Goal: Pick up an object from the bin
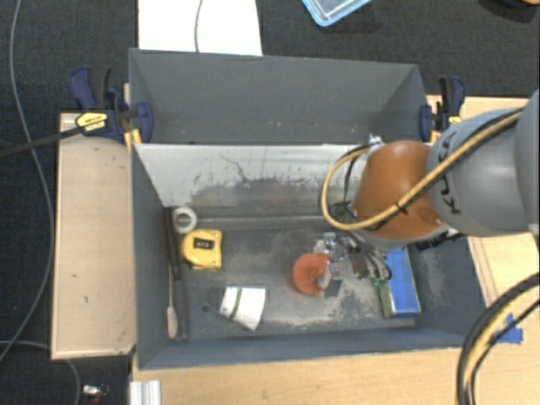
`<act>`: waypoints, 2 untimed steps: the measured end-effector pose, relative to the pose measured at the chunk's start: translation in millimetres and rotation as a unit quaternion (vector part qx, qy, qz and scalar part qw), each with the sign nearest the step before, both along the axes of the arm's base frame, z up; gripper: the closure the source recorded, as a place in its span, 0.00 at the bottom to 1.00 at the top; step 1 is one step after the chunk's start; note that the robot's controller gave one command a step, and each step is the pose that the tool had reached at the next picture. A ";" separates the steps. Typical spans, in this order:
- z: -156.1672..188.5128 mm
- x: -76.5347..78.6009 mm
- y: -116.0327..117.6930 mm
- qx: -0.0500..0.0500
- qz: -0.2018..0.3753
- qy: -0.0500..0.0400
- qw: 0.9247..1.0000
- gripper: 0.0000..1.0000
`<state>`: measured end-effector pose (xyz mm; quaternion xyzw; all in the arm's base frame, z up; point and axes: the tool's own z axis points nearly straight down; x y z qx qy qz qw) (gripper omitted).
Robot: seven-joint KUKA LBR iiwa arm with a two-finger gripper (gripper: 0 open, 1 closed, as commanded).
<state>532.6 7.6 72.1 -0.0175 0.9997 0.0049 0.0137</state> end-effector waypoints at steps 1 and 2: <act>0.0 0.0 0.0 0.000 -0.001 0.000 1.000 1.00; 57.4 6.0 1.5 0.000 -0.002 0.001 1.000 1.00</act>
Offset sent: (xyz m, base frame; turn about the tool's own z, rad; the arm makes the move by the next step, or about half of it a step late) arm 0.0161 0.0045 0.1342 0.0127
